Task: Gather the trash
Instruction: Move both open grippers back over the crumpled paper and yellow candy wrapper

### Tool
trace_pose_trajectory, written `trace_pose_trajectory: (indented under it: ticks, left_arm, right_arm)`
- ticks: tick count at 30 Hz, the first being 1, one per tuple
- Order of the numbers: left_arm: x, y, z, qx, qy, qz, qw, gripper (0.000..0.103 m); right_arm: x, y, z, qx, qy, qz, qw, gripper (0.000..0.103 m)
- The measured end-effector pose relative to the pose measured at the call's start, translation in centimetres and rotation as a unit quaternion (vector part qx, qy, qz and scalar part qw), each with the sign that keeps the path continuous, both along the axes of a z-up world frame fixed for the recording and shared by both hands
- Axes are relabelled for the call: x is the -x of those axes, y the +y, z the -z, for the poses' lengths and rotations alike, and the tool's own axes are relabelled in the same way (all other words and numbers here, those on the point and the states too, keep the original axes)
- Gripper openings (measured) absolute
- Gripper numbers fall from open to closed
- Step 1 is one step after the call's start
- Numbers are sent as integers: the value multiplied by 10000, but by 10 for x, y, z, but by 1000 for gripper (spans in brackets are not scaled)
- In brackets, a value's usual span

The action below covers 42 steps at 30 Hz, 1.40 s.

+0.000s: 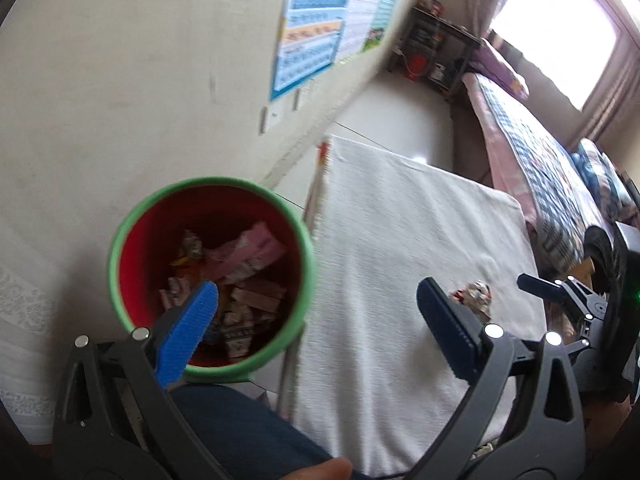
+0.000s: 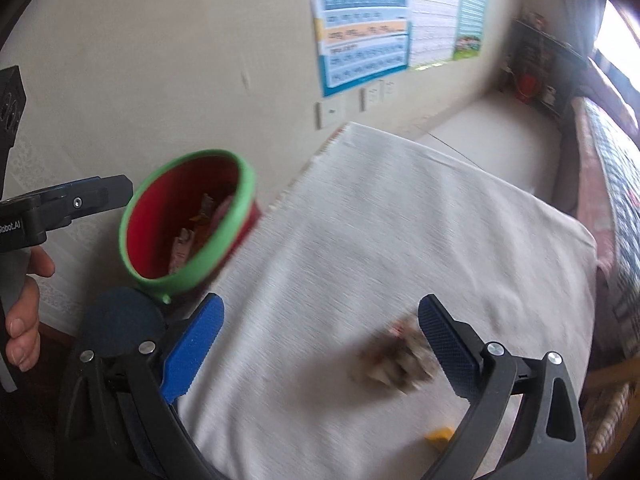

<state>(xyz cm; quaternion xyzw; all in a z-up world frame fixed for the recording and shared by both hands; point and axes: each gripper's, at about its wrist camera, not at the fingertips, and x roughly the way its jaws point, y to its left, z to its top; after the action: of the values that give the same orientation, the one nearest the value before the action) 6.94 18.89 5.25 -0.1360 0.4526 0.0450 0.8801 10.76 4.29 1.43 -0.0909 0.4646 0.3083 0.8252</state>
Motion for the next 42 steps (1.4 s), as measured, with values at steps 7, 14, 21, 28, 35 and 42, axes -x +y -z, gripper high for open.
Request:
trace_pose_trajectory:
  ticks: [7, 14, 21, 28, 35, 42]
  left_arm:
    - [-12, -44, 13, 19, 171, 340, 9993, 97]
    - [-22, -90, 27, -27, 345, 804, 9962, 97]
    - [-30, -120, 38, -39, 462, 1042, 9935, 97]
    - [-37, -150, 62, -45, 731, 1244, 9895, 97]
    - [-48, -178, 81, -119, 1043, 1649, 9807, 97]
    - [-59, -196, 95, -98, 1146, 1902, 9750, 97]
  right_arm:
    - [6, -63, 11, 51, 90, 473, 9988, 94]
    - [13, -109, 36, 156, 365, 796, 9960, 94]
    - [20, -147, 53, 247, 529, 1088, 9923, 94]
    - [24, -158, 78, 413, 802, 1052, 9903, 94]
    - [29, -162, 102, 579, 876, 1054, 9889, 93]
    - [26, -166, 110, 494, 982, 1208, 9866, 87]
